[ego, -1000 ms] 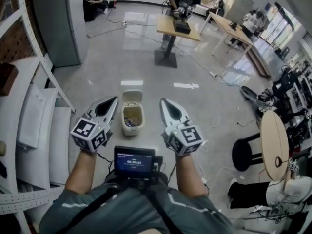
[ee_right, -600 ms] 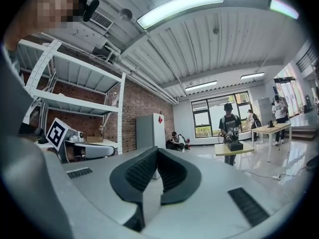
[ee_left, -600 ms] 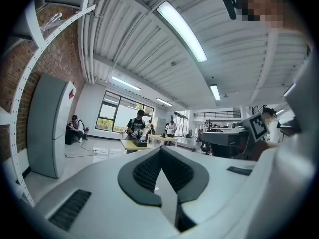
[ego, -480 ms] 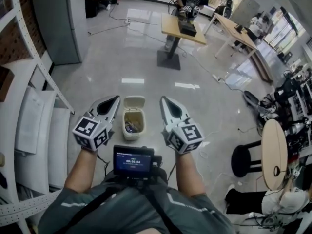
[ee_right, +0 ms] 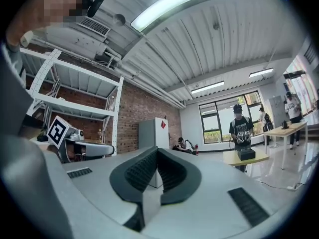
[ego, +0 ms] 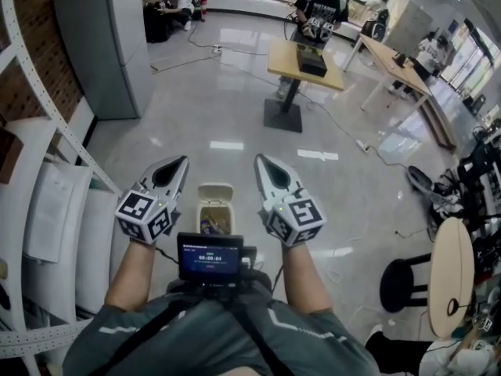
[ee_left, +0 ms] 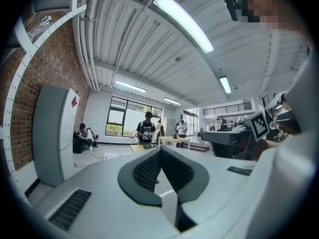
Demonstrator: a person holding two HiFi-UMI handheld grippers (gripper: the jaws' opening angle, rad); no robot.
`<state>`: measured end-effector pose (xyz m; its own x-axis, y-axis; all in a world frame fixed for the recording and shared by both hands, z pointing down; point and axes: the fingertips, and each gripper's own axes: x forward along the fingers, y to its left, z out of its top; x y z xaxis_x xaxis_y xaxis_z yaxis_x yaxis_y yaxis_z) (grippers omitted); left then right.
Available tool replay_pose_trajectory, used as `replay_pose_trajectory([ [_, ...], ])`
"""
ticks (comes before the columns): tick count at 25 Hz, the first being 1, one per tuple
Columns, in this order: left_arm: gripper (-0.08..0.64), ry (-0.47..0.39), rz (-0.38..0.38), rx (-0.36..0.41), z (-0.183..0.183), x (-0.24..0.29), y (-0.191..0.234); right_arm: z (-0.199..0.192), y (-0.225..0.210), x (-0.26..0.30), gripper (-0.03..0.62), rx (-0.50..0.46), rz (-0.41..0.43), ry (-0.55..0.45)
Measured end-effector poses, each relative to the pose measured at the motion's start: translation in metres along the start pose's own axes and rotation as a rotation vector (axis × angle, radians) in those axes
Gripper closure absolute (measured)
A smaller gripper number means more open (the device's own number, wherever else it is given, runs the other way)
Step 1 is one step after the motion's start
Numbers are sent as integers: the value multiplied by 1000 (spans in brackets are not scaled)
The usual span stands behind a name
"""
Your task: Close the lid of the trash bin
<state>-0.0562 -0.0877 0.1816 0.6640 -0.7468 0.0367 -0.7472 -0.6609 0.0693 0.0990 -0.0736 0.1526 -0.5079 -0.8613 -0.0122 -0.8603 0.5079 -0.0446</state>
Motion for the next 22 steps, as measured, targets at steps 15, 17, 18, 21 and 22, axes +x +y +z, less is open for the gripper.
replay_pose_trajectory([
  [15,566,37,25,-14,2,81,26,-13,-71,58,600,39,41,24],
  [17,566,40,20,-13,4,83,36,-12,-71,67,600,54,31,20],
  [18,566,39,22,-14,4,83,42,-13,-69,72,600,56,32,21],
  [21,566,37,28,-20,1,84,60,-21,-62,86,600,46,35,41],
  [22,566,39,26,-18,0,84,65,-24,-62,90,600,49,32,47],
])
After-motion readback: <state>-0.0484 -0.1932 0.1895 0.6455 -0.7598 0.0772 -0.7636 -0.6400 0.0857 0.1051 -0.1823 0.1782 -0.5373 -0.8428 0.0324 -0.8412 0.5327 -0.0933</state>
